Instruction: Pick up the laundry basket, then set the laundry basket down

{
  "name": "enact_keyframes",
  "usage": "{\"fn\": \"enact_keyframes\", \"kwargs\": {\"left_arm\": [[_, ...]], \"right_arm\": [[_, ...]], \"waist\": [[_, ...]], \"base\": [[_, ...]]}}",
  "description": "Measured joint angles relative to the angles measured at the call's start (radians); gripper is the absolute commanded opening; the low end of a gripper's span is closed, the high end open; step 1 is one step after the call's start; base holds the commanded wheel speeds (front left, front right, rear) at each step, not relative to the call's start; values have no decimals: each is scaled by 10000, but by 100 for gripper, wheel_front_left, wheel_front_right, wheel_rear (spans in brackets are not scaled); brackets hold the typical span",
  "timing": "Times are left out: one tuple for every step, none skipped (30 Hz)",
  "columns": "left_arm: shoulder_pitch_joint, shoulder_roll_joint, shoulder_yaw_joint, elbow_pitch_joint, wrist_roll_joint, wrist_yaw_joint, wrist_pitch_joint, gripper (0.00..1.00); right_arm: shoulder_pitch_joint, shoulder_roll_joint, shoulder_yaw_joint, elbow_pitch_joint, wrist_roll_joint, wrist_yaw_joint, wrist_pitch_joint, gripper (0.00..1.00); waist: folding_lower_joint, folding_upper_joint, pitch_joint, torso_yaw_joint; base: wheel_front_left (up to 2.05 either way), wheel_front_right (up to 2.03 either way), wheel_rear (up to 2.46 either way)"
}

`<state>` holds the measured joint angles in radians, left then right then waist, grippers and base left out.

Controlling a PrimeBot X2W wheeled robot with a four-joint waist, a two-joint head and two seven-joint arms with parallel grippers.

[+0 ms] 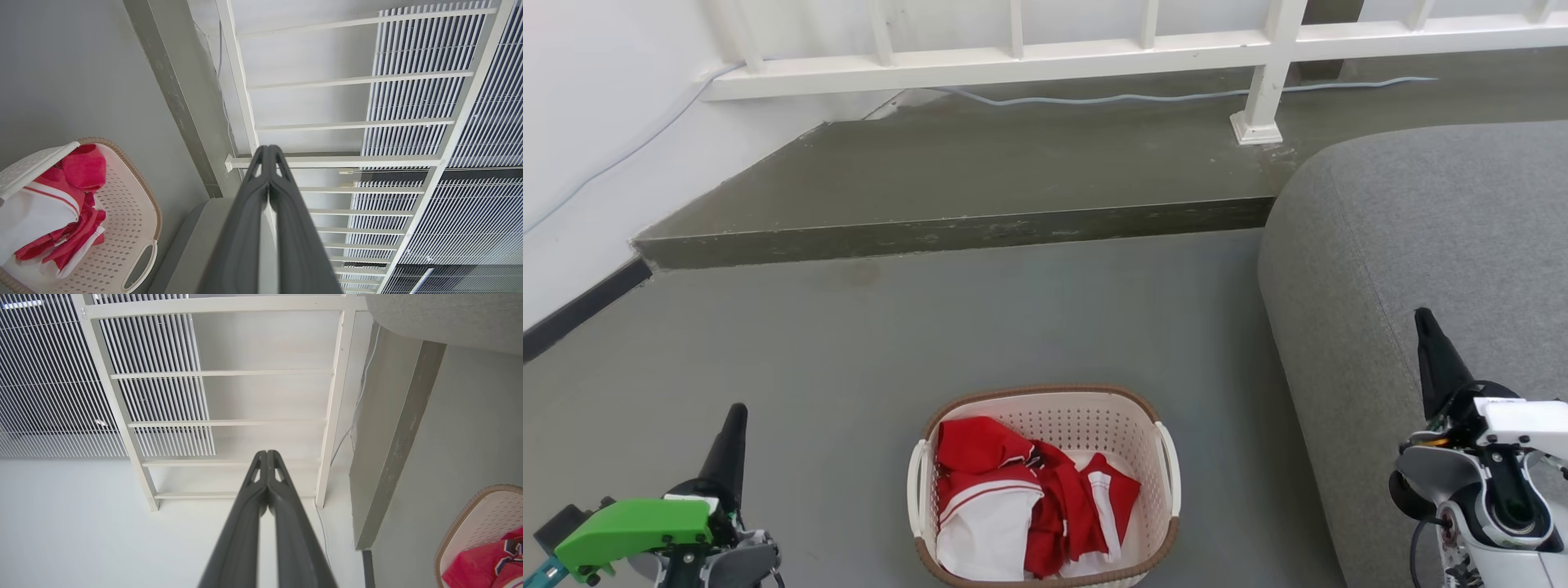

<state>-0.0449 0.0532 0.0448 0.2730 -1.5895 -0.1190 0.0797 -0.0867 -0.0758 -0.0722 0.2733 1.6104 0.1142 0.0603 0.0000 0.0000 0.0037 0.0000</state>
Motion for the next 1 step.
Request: {"fn": "enact_keyframes", "kwargs": {"left_arm": [[-12, 0, 35, 15, -153, -2, 21, 0]], "right_arm": [[0, 13, -50, 4, 96, 2, 44, 0]], "waist": [[0, 0, -6, 1]], "base": [[0, 0, 0]]}}
